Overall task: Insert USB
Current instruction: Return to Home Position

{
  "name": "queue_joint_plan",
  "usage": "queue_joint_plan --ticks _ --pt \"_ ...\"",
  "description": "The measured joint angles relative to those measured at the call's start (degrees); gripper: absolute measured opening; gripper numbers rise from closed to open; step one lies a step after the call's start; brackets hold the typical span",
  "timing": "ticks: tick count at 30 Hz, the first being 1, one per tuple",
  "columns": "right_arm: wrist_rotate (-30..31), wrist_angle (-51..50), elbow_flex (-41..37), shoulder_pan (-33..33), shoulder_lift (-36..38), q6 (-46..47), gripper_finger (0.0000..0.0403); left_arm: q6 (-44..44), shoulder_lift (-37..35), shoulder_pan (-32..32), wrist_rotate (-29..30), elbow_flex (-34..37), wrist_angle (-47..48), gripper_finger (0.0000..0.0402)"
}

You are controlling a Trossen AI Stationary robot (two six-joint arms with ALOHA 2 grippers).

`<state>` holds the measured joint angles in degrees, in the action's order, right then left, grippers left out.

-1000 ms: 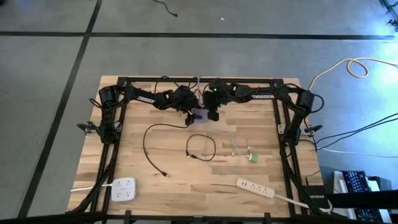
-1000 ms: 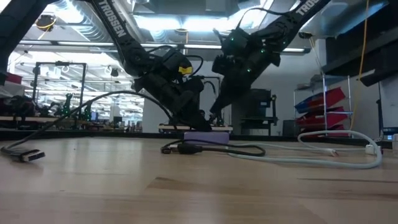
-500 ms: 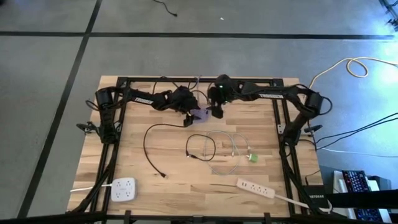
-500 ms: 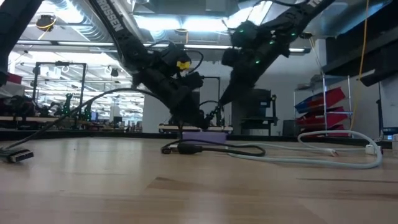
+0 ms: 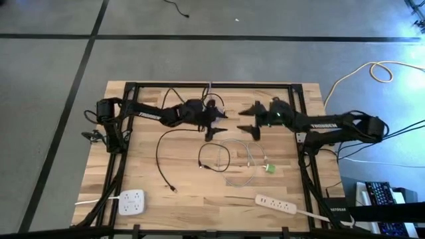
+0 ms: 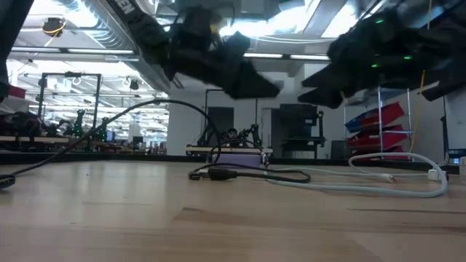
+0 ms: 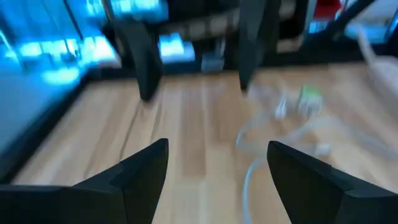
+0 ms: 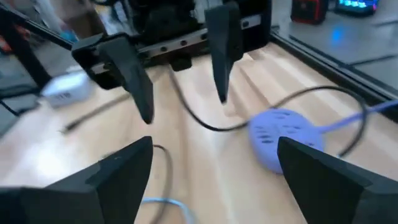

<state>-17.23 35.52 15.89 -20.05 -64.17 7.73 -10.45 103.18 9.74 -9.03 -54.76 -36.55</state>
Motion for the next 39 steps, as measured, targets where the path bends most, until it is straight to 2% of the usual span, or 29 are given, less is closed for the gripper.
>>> queue_joint_plan --ticks 3,6,10,13,17,21,39 --pt "5.5 4.0 -3.0 5.1 0.5 1.8 0.0324 0.3 -0.5 -4.5 5.1 3.7 -8.0 0.0259" --pt "9.3 6.1 -3.4 9.4 0.4 1.2 0.0324 3.6 -0.7 -7.5 5.7 8.0 -19.3 0.0259" --pt "13.0 9.4 -3.4 13.8 0.3 -2.1 0.0323 6.1 -0.9 -9.3 8.5 13.4 -28.8 0.0259" --pt "13.2 12.9 -3.3 16.5 0.3 -5.2 0.0324 7.3 -0.8 -9.0 7.7 17.4 -36.0 0.0259" --pt "15.2 15.4 -3.3 17.9 -0.2 -4.5 0.0323 10.2 -0.9 -8.4 4.6 23.4 -45.2 0.0259" --pt "13.4 16.2 -3.3 17.8 -1.1 -4.6 0.0322 12.8 -0.8 -7.3 4.8 25.9 -47.2 0.0259" --pt "12.0 15.3 -2.0 17.8 -1.5 -6.7 0.032 12.0 -0.8 -7.7 4.8 25.8 -46.3 0.0259"
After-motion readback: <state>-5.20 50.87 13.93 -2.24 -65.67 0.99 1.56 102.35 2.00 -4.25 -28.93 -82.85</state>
